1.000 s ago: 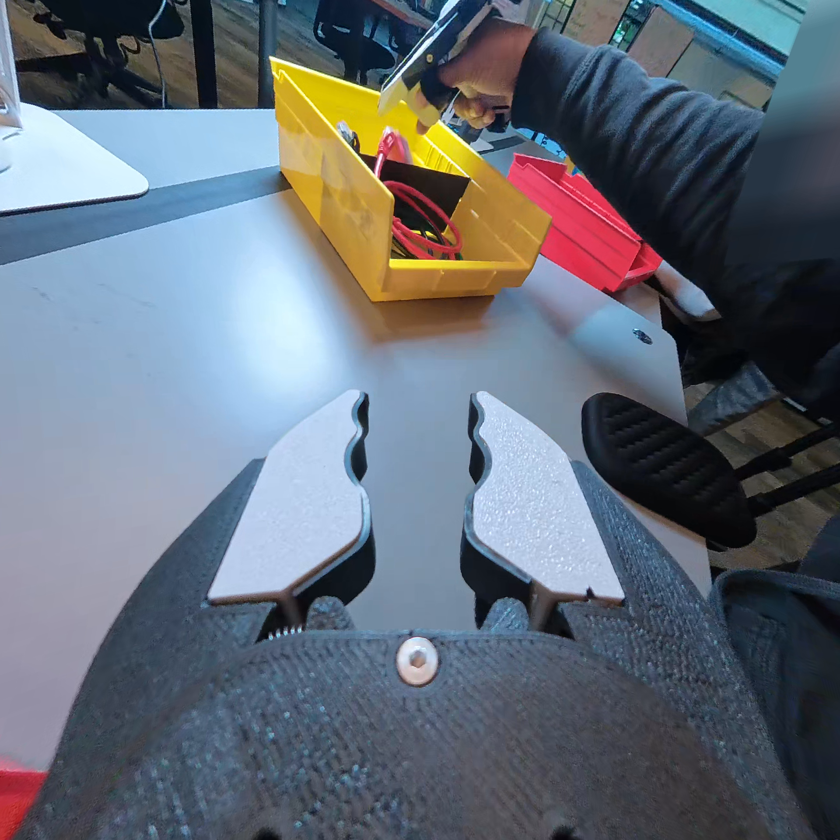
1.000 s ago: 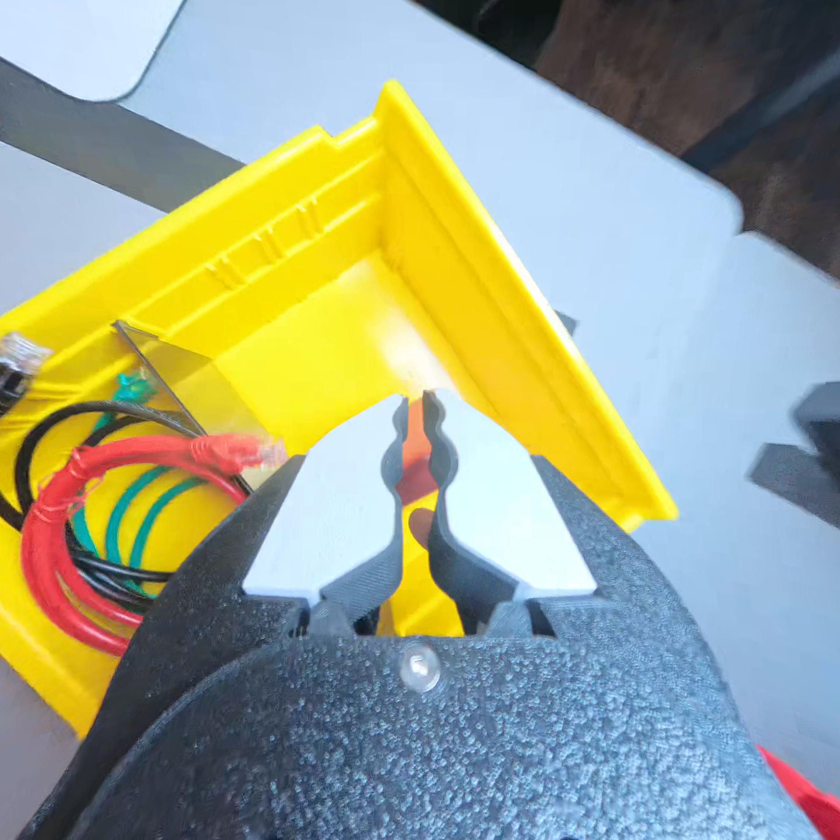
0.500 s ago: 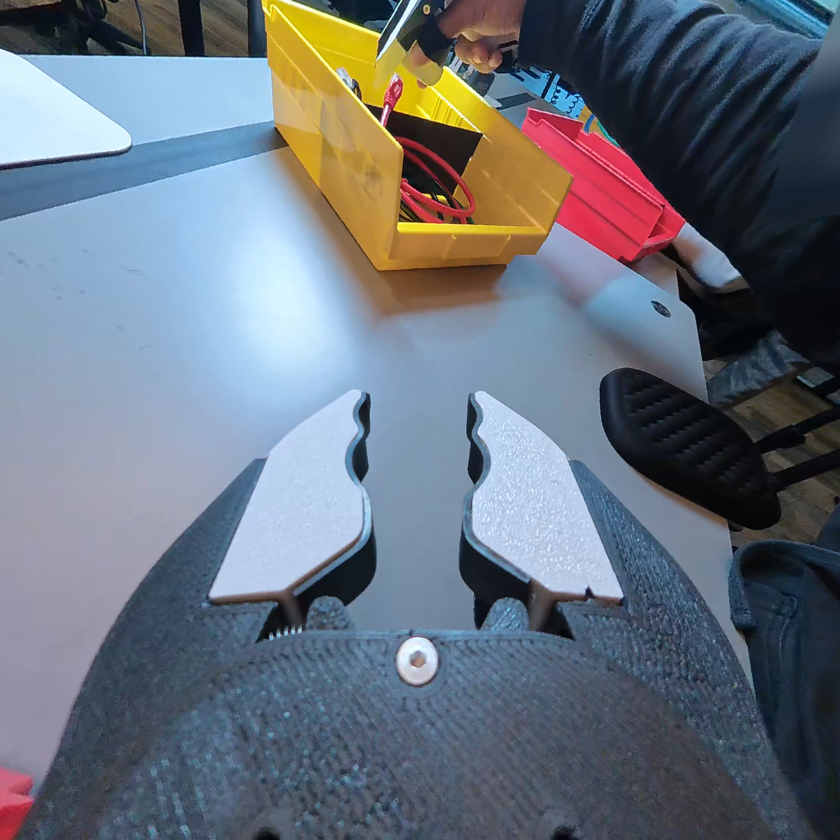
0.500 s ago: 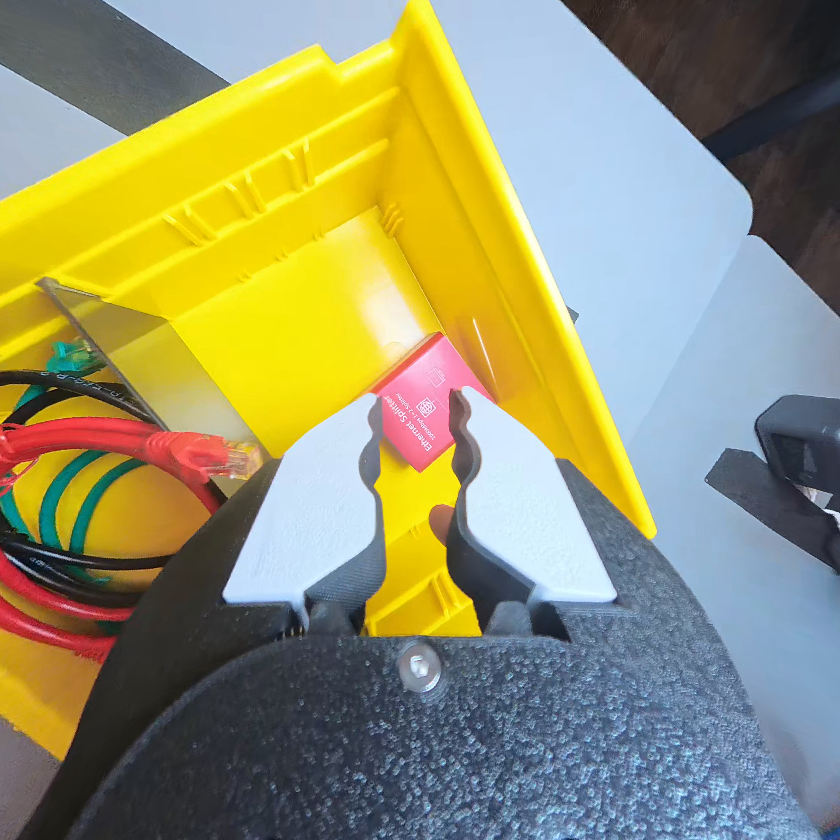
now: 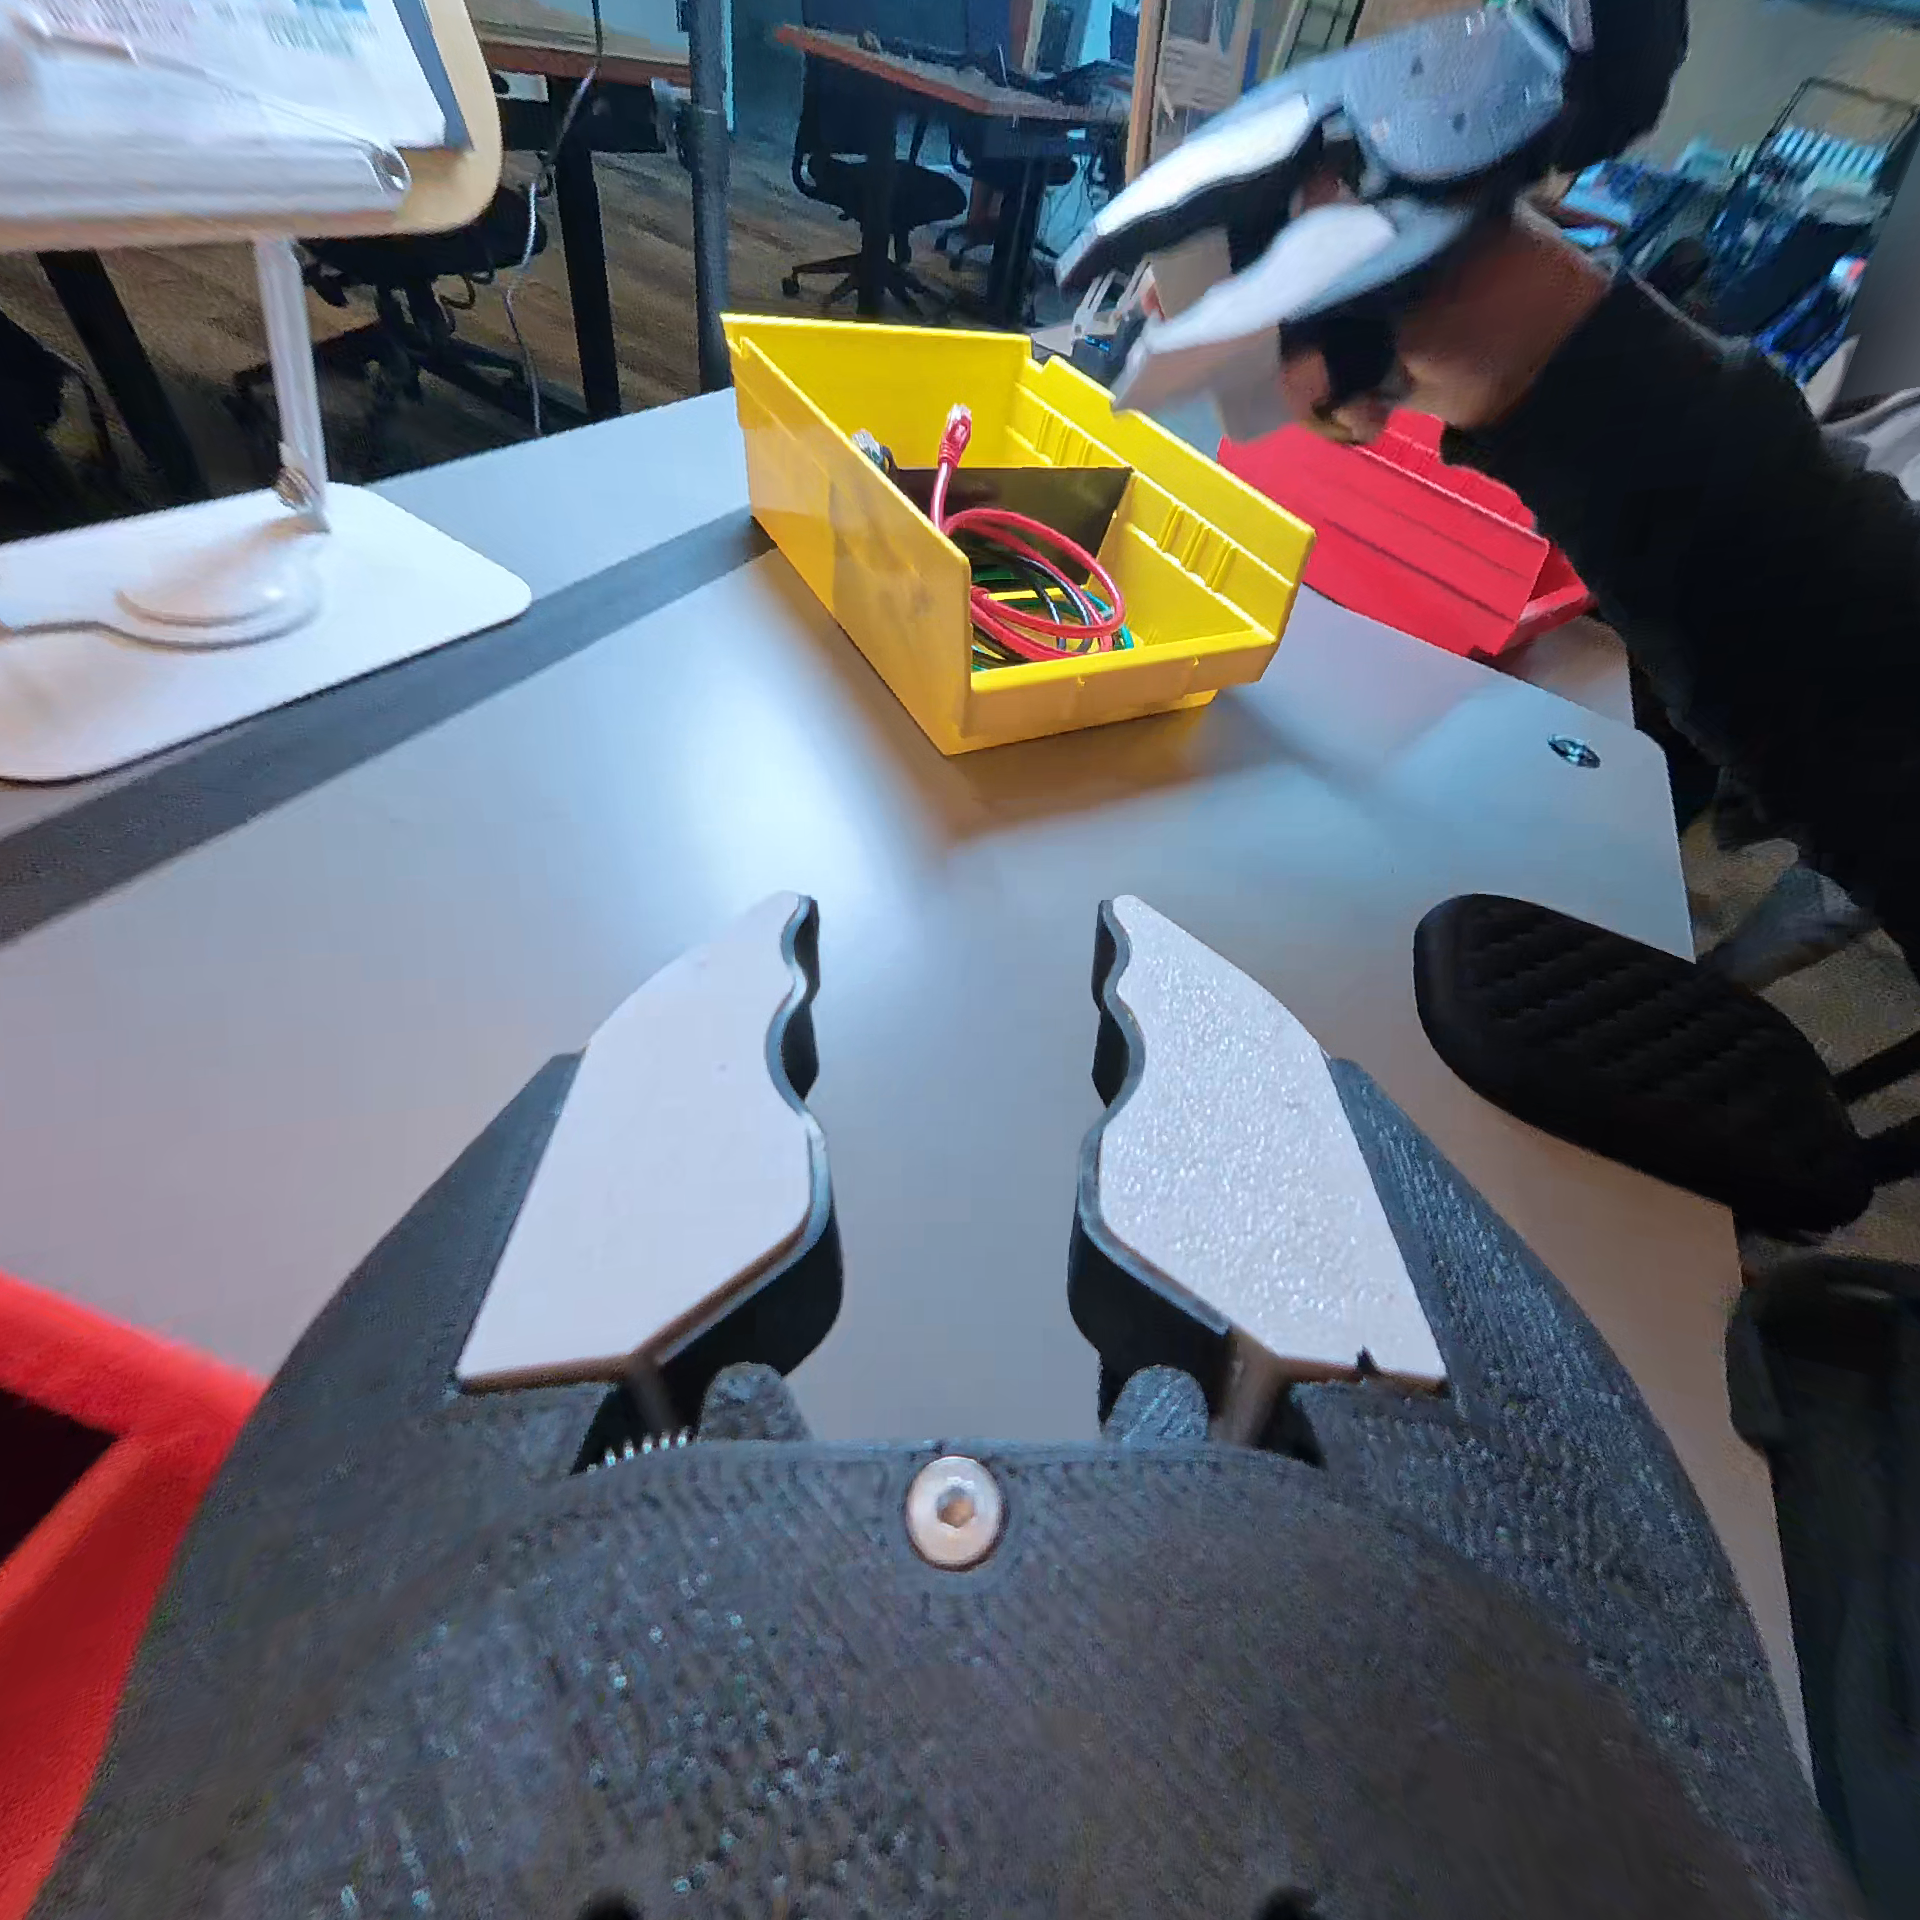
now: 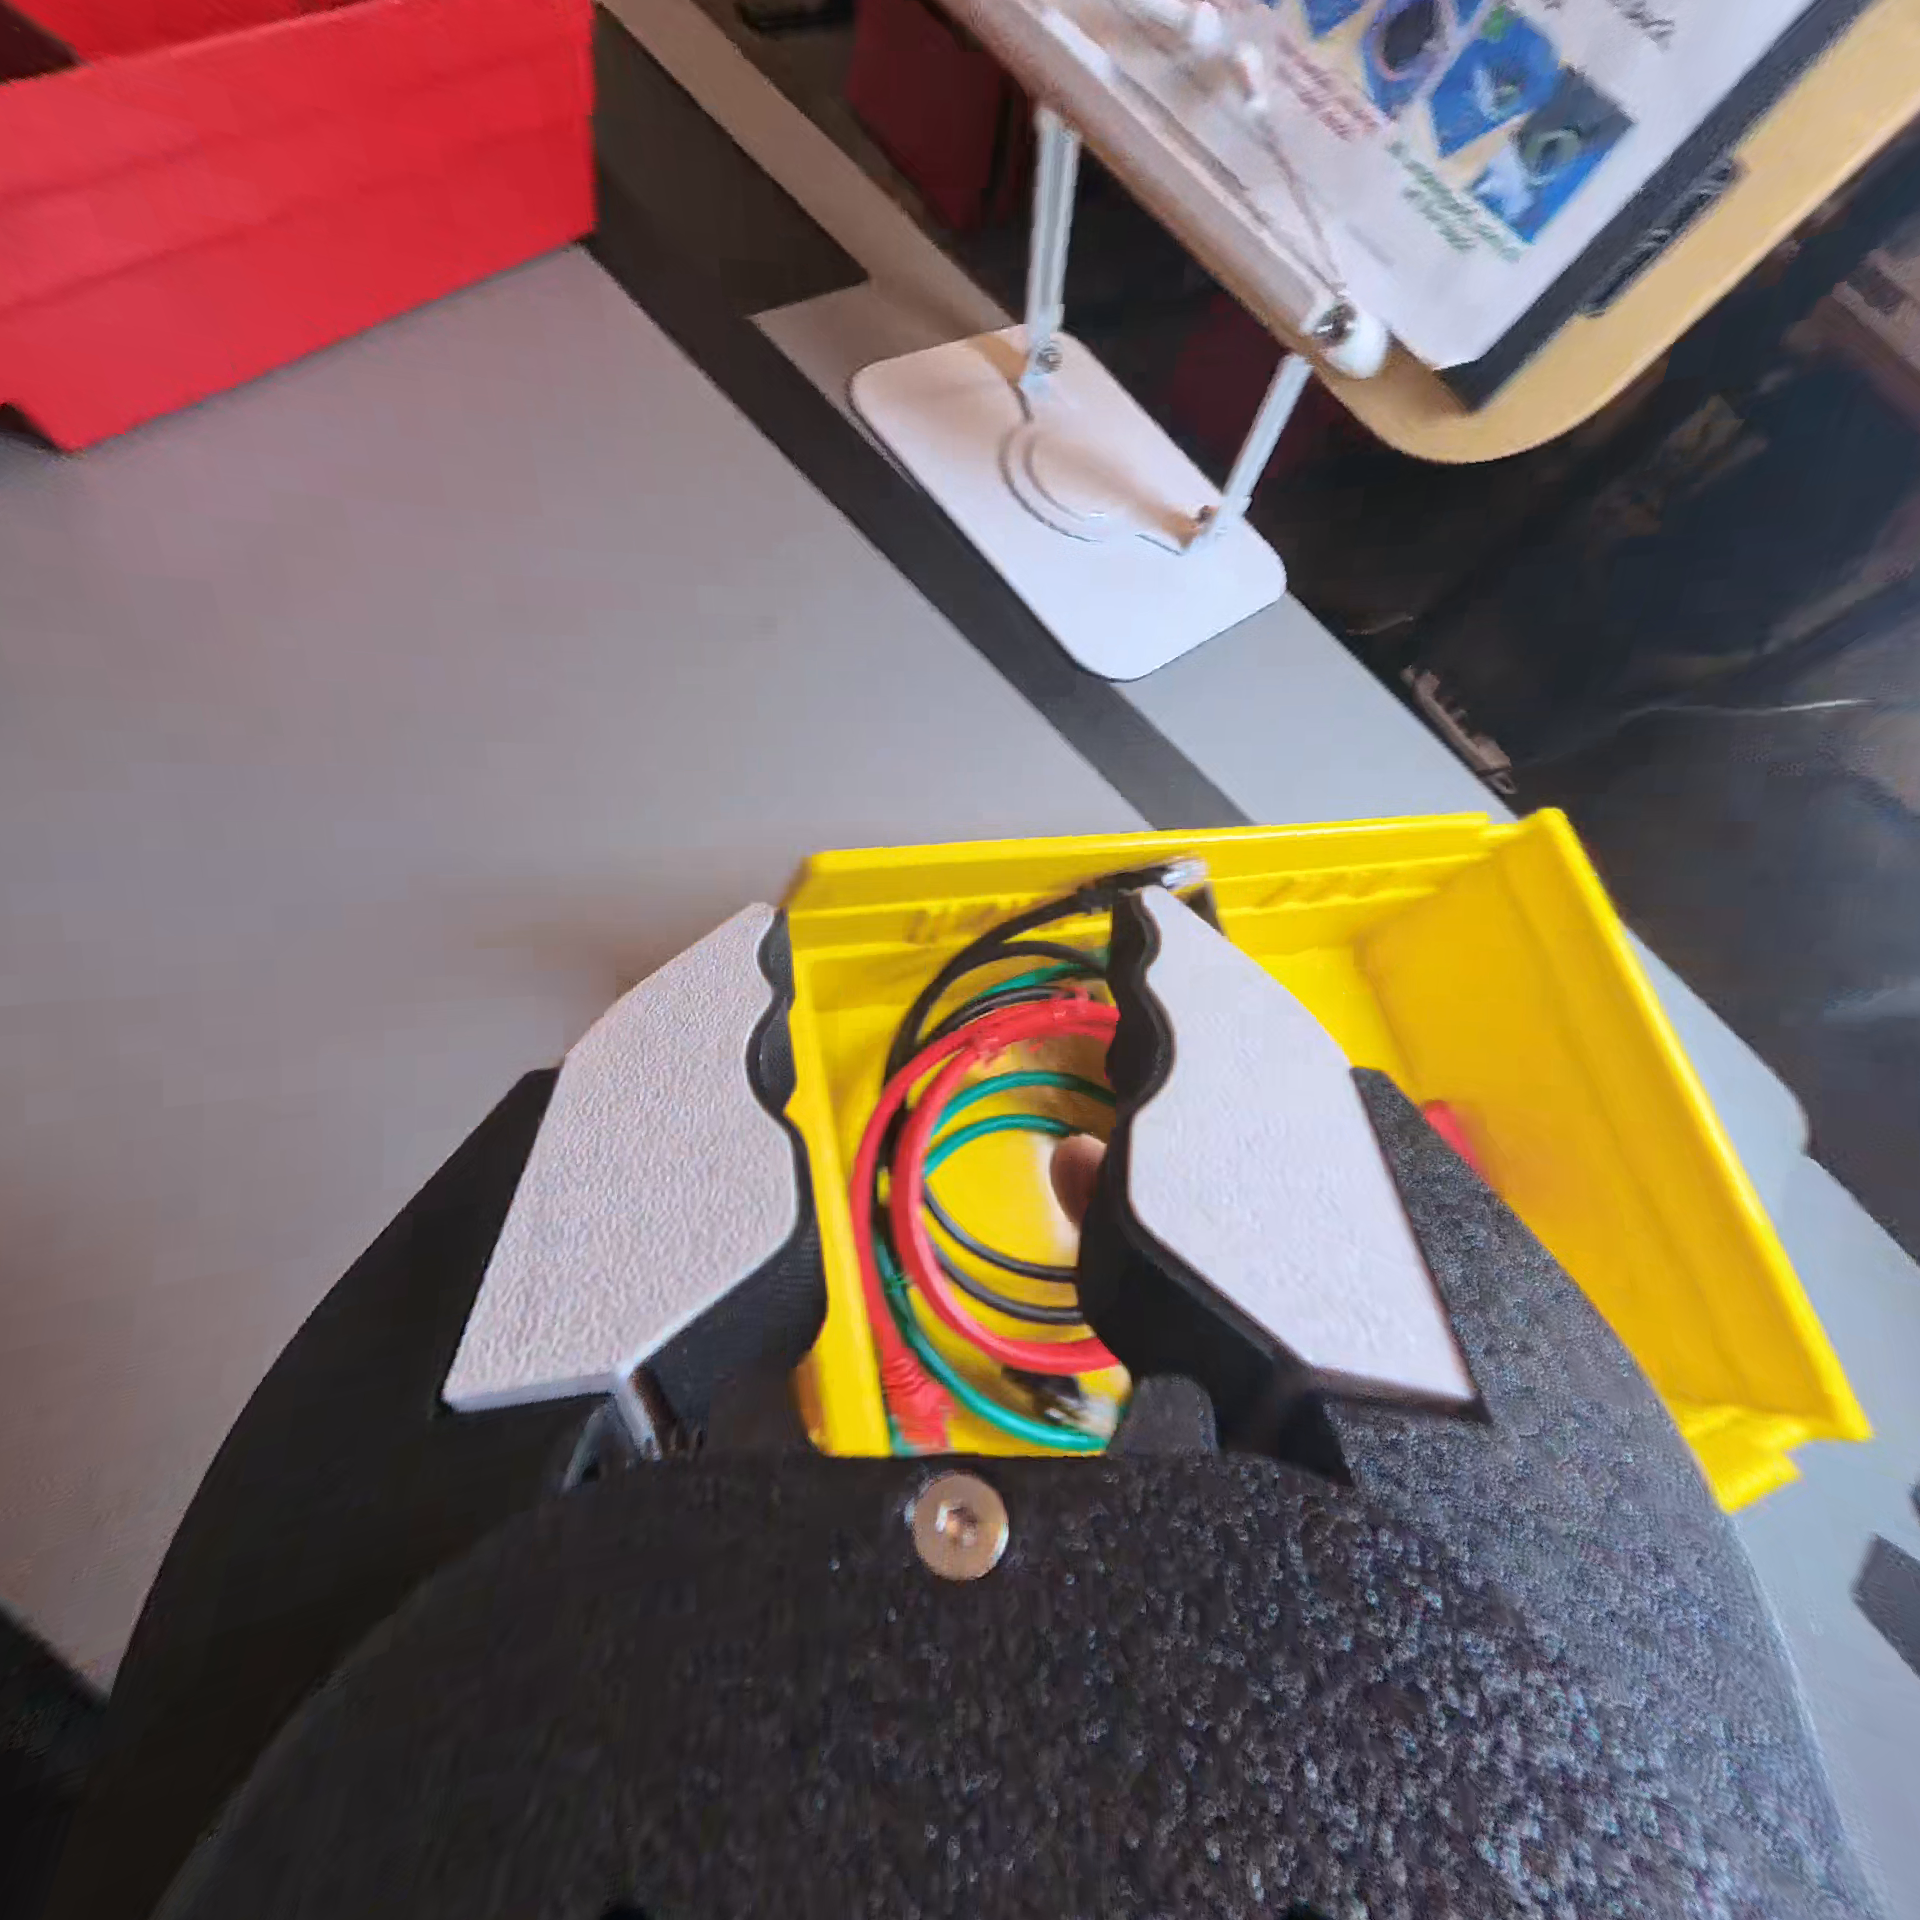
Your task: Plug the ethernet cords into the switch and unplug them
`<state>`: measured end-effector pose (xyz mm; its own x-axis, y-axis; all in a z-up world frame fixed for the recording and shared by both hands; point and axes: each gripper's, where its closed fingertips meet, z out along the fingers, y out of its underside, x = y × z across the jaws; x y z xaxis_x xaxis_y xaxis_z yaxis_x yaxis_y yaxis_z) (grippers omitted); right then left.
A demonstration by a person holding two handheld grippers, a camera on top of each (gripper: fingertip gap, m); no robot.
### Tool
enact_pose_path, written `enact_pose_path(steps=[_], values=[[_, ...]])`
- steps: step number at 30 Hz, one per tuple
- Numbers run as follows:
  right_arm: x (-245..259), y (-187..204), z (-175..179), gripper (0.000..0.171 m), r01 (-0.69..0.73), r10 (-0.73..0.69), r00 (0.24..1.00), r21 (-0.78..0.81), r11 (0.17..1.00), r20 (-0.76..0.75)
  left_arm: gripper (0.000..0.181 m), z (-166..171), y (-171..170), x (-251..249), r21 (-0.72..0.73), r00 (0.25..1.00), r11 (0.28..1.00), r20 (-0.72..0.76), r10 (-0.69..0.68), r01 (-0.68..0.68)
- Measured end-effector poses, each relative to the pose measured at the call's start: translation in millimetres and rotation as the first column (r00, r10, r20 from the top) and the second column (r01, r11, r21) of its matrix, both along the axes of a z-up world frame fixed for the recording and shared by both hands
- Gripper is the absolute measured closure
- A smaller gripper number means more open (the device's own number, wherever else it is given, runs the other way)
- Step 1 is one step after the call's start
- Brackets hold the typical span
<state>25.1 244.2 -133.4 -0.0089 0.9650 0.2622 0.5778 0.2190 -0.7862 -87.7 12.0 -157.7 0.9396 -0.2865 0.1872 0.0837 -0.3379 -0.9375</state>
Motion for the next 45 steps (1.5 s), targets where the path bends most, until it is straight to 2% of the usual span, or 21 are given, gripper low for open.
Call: enact_pose_path(steps=[3,5,8,13,15,17,20,22,27,31,35,38,41,43,45], values=[[20,-42,-37,0.115,-0.06,0.06,0.995,0.001,0.998,0.085,0.13,20,-27,-20,-0.02,0.996,1.0,-0.092,0.0,-0.002],[38,-51,-67,0.114,-0.072,0.059,0.978,0.06,0.996,0.198,0.131,15,-50,-41,-0.074,0.978,0.997,-0.21,0.021,-0.038],[60,-46,-102,0.113,-0.081,0.024,0.934,0.146,0.986,0.357,0.129,-22,-88,-80,-0.252,0.927,0.958,-0.374,0.033,-0.136],[63,-26,-127,0.115,-0.131,-0.013,0.855,0.24,0.962,0.518,0.126,-92,-144,-133,-0.508,0.826,0.813,-0.56,-0.061,-0.284],[52,-21,-133,0.119,-0.157,-0.008,0.835,0.252,0.955,0.55,0.124,-114,-156,-144,-0.569,0.789,0.761,-0.601,-0.125,-0.313],[44,-16,-141,0.126,-0.188,-0.013,0.8,0.271,0.944,0.6,0.126,-125,-158,-157,-0.572,0.716,0.735,-0.676,-0.173,-0.363],[33,-5,-146,0.138,-0.25,-0.027,0.767,0.338,0.908,0.641,0.143,-133,-149,-175,-0.519,0.577,0.745,-0.786,-0.222,-0.419],[31,-5,-146,0.138,-0.278,-0.018,0.762,0.353,0.893,0.647,0.149,-133,-141,-172,-0.499,0.53,0.779,-0.807,-0.259,-0.38],[43,-24,-146,0.138,-0.35,0.059,0.775,0.349,0.869,0.629,0.151,-132,-120,-156,-0.437,0.457,0.833,-0.851,-0.26,-0.339],[57,-64,-145,0.138,-0.448,0.141,0.78,0.387,0.806,0.61,0.15,-131,-100,-122,-0.419,0.438,0.874,-0.852,-0.285,-0.246],[70,-107,-141,0.139,-0.476,0.179,0.816,0.463,0.747,0.55,0.15,-130,-61,-79,-0.405,0.409,0.903,-0.855,-0.318,-0.145],[80,-145,-128,0.134,-0.411,0.215,0.879,0.449,0.793,0.425,0.15,-130,-26,-52,-0.393,0.395,0.917,-0.856,-0.334,-0.075],[93,-189,-102,0.133,-0.328,0.285,0.941,0.287,0.9,0.18,0.149,-130,4,-30,-0.383,0.378,0.924,-0.856,-0.352,-0.008],[107,-186,-81,0.133,-0.195,0.198,0.98,0.218,0.956,0.01,0.148,-129,23,-20,-0.362,0.38,0.932,-0.859,-0.343,0.025],[129,-160,-67,0.132,0.002,0.016,0.992,0.14,0.99,-0.126,0.146,-124,34,-18,-0.329,0.405,0.944,-0.862,-0.305,0.012]])
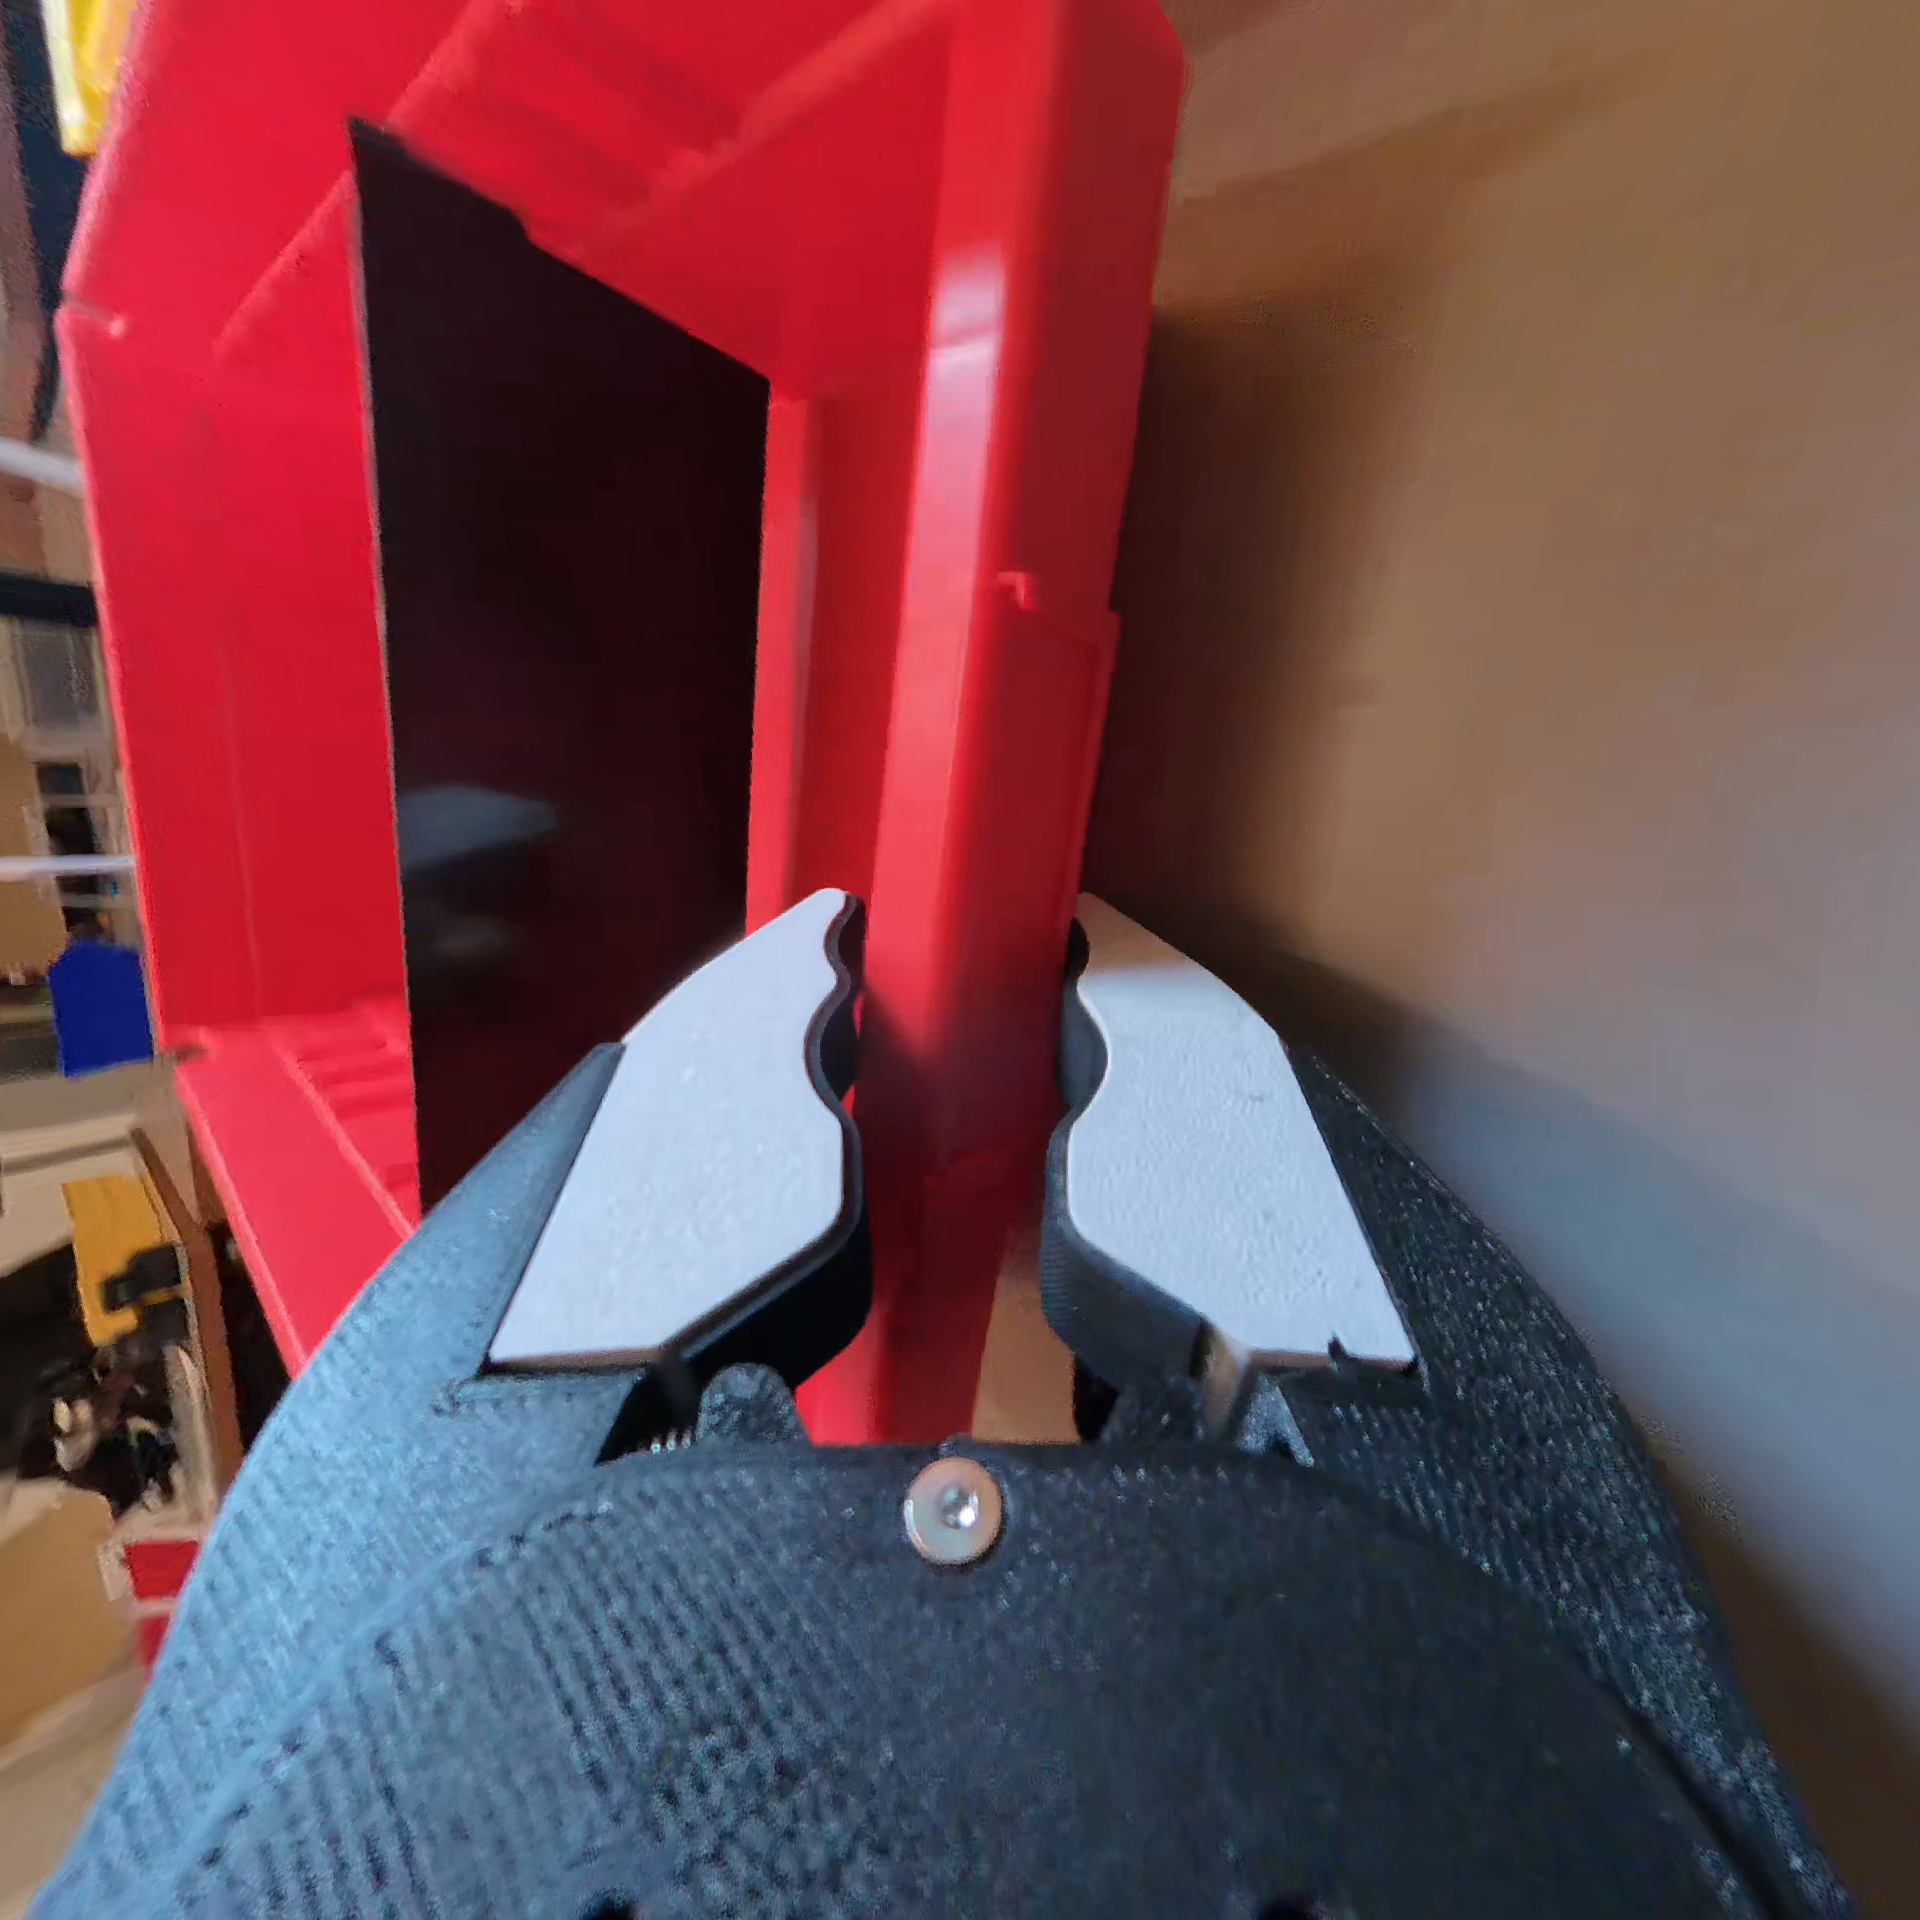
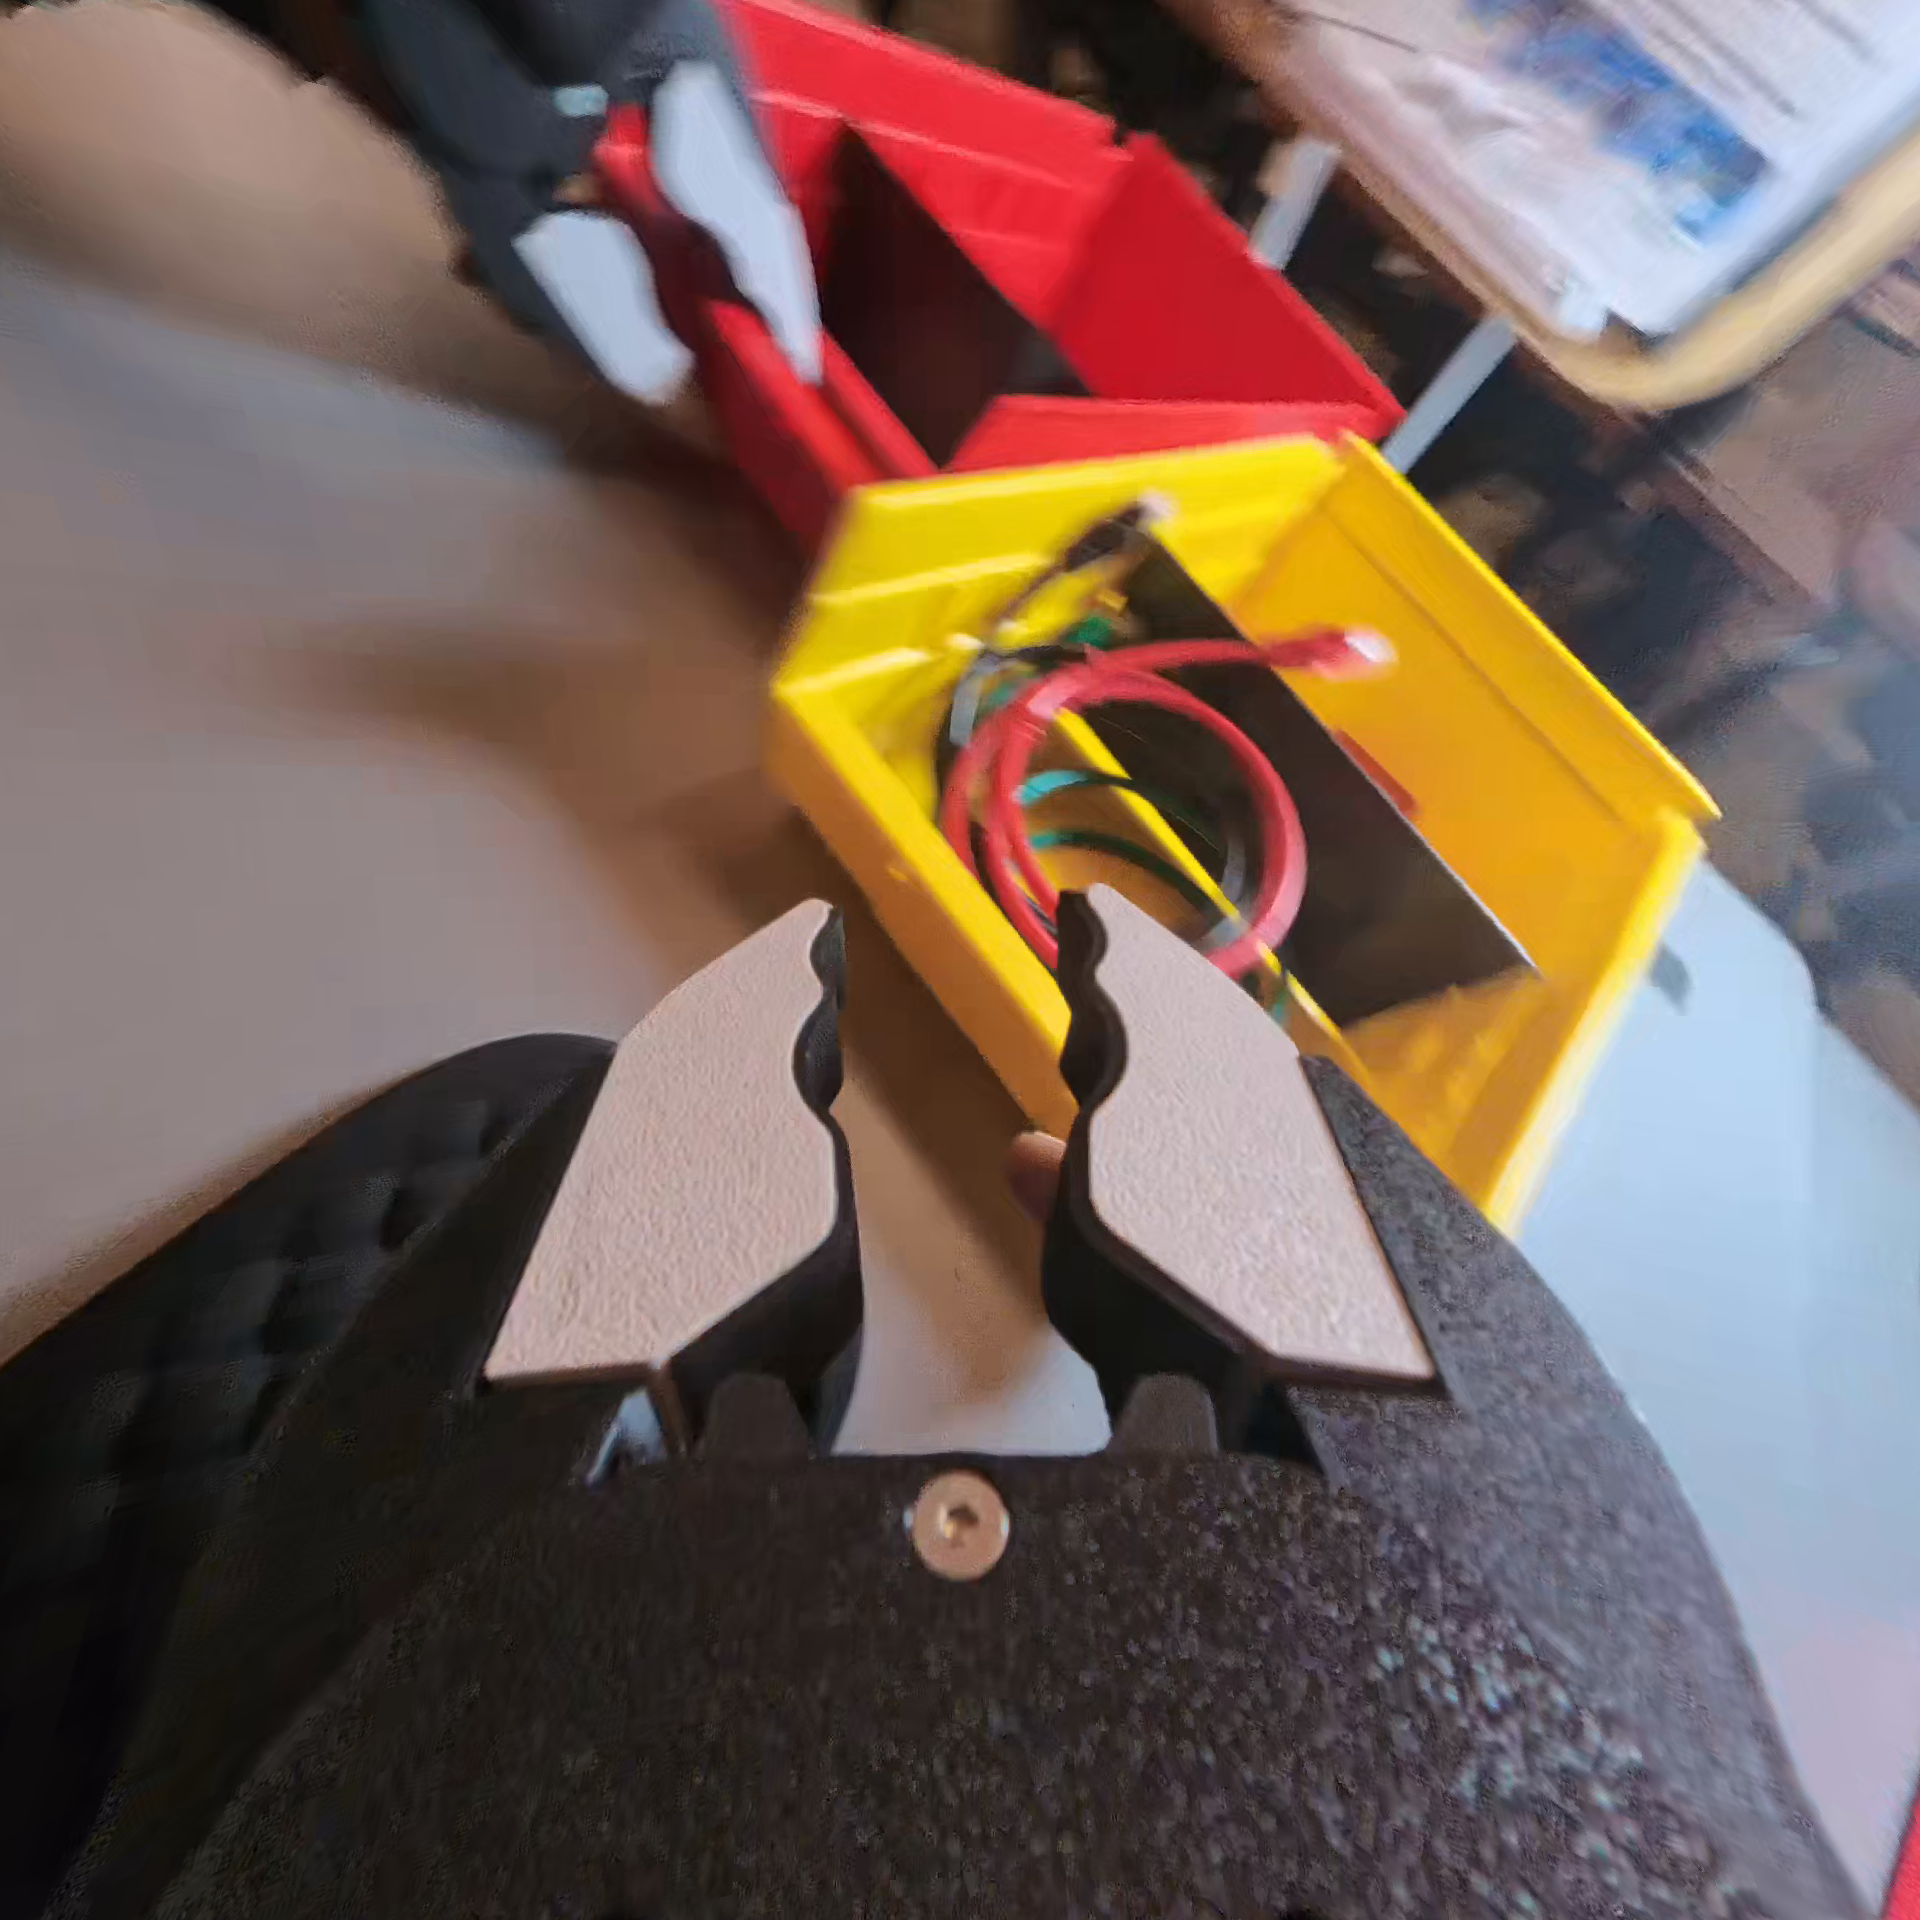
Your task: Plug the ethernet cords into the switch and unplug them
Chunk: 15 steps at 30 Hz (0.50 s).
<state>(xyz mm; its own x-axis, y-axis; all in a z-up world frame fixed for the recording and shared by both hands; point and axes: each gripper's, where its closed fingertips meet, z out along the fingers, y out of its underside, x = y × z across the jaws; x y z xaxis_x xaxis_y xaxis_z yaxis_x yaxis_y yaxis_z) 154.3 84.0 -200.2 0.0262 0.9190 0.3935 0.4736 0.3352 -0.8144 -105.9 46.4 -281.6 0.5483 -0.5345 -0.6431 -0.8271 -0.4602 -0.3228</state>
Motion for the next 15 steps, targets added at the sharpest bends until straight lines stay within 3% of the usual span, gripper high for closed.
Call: enact_pose_path(steps=[3,6,9,11,15], values=[[48,48,3,0.127,0.251,-0.279,0.95,-0.185,0.95,-0.143,0.134,24,-4,16,0.092,0.982,0.993,0.176,0.061,-0.078],[78,80,-11,0.123,0.339,-0.436,0.874,-0.374,0.863,-0.214,0.137,60,-21,53,0.21,0.909,0.968,0.416,0.038,-0.137],[73,98,-23,0.121,0.364,-0.473,0.855,-0.403,0.84,-0.214,0.137,76,-35,114,0.16,0.673,0.97,0.74,0.007,-0.186],[58,105,-28,0.117,0.366,-0.468,0.862,-0.4,0.84,-0.193,0.138,77,-33,142,0.148,0.54,0.963,0.841,-0.004,-0.224],[35,116,-27,0.116,0.346,-0.474,0.859,-0.463,0.816,-0.193,0.14,59,-10,160,0.095,0.462,0.937,0.883,0.076,-0.336]])
